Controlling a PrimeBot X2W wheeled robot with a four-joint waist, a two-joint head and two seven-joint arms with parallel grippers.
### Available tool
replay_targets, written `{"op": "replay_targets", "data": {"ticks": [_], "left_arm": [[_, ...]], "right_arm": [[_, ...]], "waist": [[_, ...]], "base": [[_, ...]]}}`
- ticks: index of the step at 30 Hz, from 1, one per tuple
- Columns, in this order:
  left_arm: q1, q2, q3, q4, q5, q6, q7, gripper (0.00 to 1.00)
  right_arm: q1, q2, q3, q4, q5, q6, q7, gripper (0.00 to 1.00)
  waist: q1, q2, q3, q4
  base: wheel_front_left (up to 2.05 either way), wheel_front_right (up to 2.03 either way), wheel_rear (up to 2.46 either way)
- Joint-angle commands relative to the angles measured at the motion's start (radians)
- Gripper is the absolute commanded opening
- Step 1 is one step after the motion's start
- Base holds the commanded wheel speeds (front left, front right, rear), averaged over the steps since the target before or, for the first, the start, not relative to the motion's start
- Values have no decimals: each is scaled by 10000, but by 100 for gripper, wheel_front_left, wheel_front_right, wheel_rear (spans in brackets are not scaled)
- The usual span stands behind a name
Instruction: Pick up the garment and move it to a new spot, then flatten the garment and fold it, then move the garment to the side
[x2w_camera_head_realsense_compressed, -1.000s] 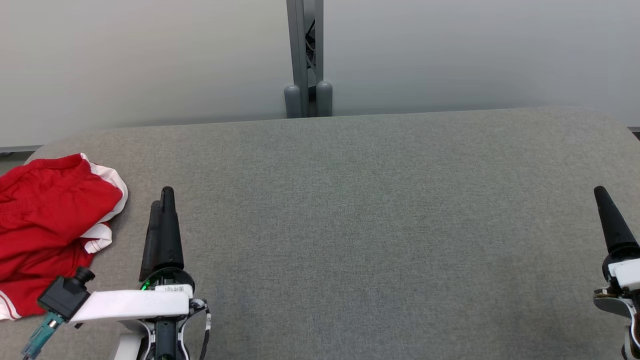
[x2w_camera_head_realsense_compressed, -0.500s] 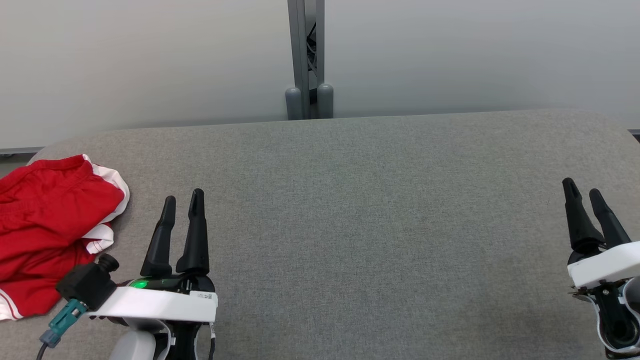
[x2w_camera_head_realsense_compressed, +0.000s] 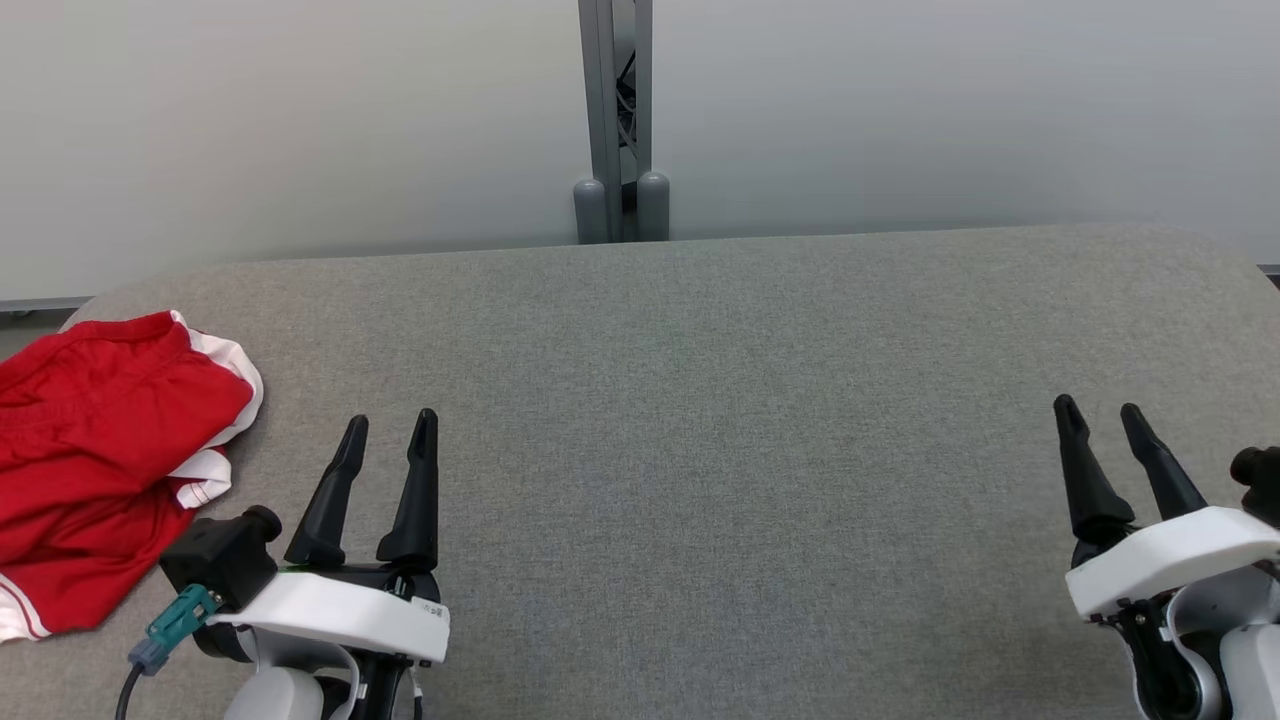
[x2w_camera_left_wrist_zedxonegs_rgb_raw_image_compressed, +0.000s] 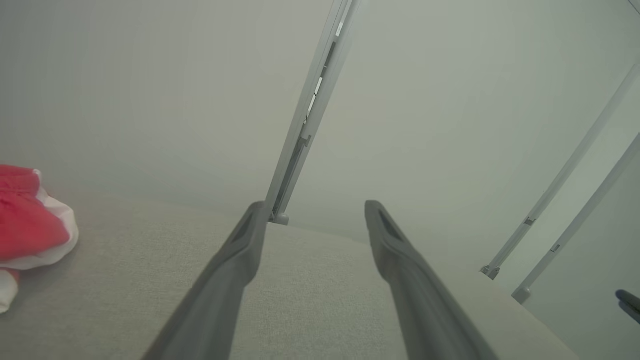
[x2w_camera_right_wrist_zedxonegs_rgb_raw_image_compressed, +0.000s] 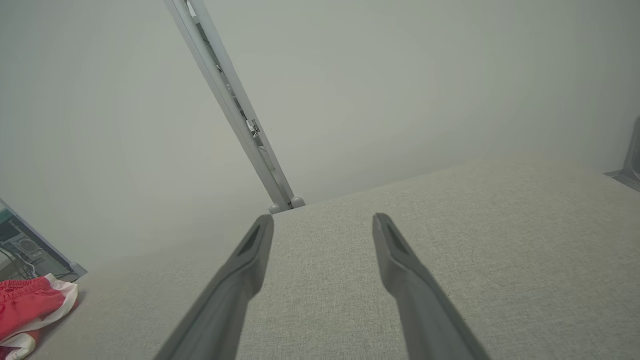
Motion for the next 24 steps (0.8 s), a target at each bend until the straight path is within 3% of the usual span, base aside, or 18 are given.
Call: {"op": "replay_targets", "data": {"ticks": [1, 24], "left_arm": [[-299, 13, 105, -15, 268, 81, 86, 100], [-258, 48, 537, 366, 1925, 767, 663, 100]], "right_arm": [[-13, -72, 154, -3, -343, 3, -199, 100], [316, 344, 652, 315, -2455, 2, -1393, 100]], "waist": [[0, 0, -5, -2], [0, 0, -49, 0]], "base": [[0, 0, 0], [0, 0, 0]]}}
